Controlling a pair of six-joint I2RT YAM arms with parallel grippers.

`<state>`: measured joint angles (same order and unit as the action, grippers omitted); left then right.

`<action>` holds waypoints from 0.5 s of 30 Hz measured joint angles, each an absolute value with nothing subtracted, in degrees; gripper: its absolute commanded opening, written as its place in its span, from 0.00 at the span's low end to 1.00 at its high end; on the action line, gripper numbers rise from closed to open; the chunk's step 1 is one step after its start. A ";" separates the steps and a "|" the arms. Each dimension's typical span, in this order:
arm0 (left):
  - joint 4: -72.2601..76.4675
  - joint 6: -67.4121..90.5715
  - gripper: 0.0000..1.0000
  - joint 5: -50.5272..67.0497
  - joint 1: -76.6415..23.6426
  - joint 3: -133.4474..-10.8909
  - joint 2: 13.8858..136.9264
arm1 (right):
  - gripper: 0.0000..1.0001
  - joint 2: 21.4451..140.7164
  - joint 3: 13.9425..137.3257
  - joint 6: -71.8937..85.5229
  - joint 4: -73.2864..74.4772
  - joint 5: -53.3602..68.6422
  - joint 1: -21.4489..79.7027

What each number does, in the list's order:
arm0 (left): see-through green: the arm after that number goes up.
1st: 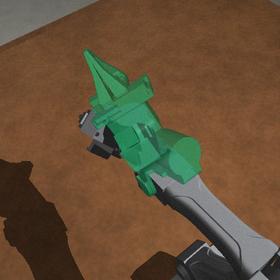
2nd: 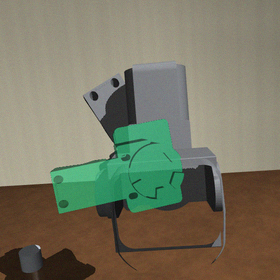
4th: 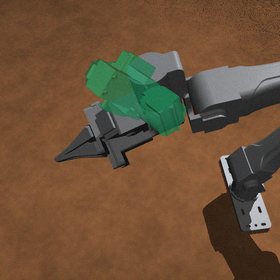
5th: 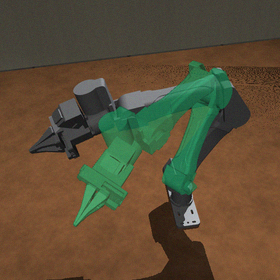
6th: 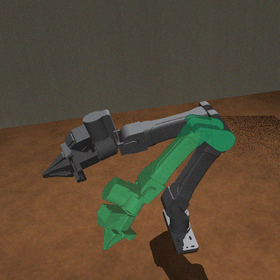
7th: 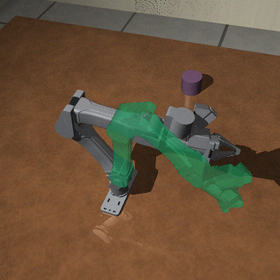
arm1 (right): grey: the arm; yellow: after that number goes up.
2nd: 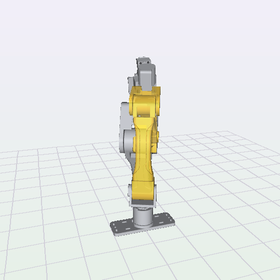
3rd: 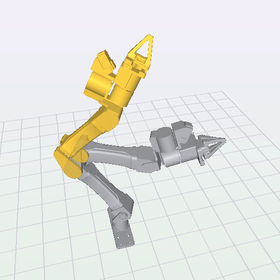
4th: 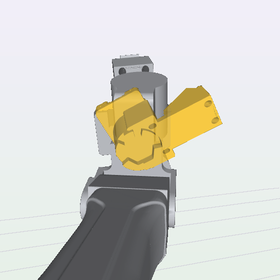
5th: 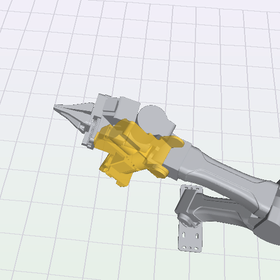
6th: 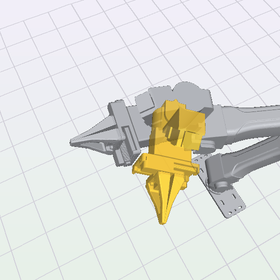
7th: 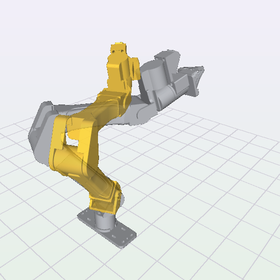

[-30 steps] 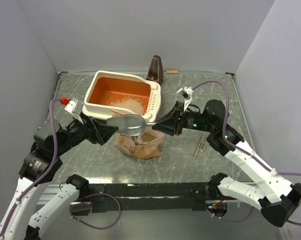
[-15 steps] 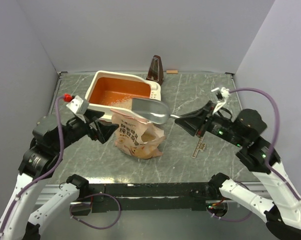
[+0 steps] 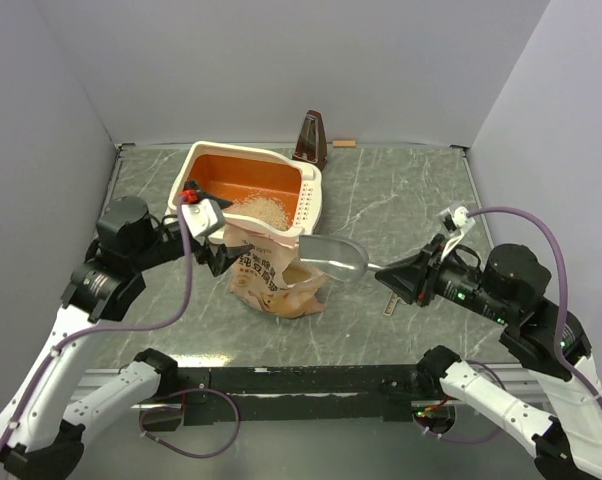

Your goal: Fill the litter box with clean litter

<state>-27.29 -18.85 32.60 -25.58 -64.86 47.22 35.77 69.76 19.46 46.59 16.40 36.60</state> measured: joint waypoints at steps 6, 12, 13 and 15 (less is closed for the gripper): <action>-27.92 -29.41 0.97 35.79 -25.58 -65.36 53.91 | 0.00 32.93 69.71 19.31 49.78 18.26 36.60; -30.13 -35.66 0.96 36.03 -25.58 -66.59 61.32 | 0.00 29.82 68.31 19.11 51.75 19.46 36.60; -30.44 -36.56 0.96 36.07 -25.58 -66.98 62.33 | 0.00 29.45 68.10 18.98 52.25 19.66 36.60; -31.18 -37.74 0.95 36.25 -25.58 -68.12 64.05 | 0.00 29.04 67.81 18.81 52.90 20.08 36.60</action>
